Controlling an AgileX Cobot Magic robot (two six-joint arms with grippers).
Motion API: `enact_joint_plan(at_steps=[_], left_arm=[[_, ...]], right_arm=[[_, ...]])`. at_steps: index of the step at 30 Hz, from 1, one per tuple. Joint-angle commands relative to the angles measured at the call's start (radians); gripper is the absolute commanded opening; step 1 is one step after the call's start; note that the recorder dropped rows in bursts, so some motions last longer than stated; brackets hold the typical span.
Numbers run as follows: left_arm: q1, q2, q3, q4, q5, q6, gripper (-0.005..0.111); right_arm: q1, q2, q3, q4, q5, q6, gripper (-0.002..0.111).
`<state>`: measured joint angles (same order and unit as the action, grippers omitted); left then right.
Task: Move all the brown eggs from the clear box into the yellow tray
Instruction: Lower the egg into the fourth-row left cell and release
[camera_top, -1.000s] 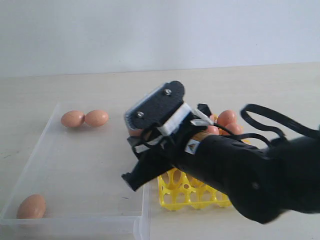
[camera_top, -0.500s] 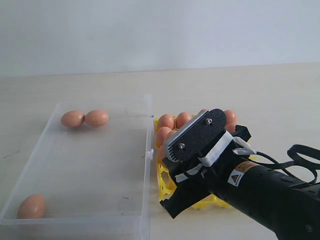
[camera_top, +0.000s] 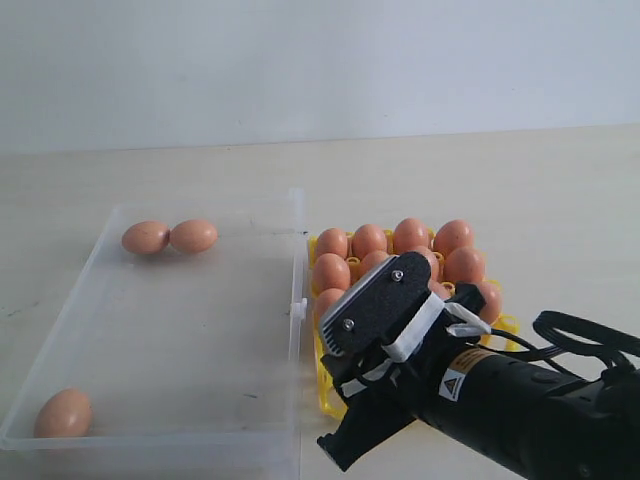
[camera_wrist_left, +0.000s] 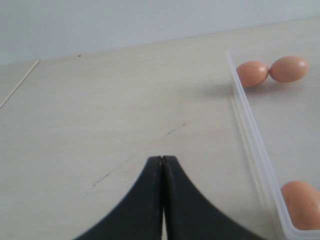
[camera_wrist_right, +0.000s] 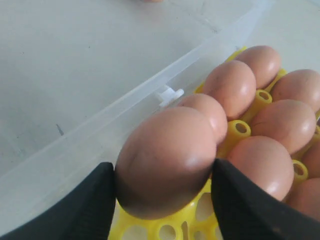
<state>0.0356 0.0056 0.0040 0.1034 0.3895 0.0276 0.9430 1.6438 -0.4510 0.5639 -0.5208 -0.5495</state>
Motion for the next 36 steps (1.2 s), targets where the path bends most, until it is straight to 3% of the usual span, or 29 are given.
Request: enact_joint_plan(at_steps=[1, 14, 17, 25, 32, 36], left_arm=[[-0.008, -0.006, -0.004, -0.002, -0.009, -0.004, 0.000], [-0.008, -0.006, -0.004, -0.002, -0.009, -0.004, 0.000], [-0.008, -0.006, -0.004, -0.002, -0.009, -0.004, 0.000], [-0.008, -0.006, -0.004, -0.002, -0.009, -0.004, 0.000], [-0.008, -0.006, -0.004, -0.002, -0.009, -0.004, 0.000], [-0.008, -0.006, -0.004, -0.002, -0.009, -0.004, 0.000]], right_arm=[[-0.001, 0.011, 0.003, -0.024, -0.005, 0.004, 0.000], [-0.001, 0.011, -0.026, 0.010, 0.053, 0.054, 0.000], [-0.001, 0.012, -0.040, 0.030, 0.079, 0.054, 0.005], [-0.001, 0.033, -0.045, 0.092, 0.088, 0.056, 0.022], [-0.001, 0.038, -0.045, 0.121, 0.105, 0.060, 0.063], [-0.001, 0.038, -0.045, 0.121, 0.093, 0.060, 0.064]])
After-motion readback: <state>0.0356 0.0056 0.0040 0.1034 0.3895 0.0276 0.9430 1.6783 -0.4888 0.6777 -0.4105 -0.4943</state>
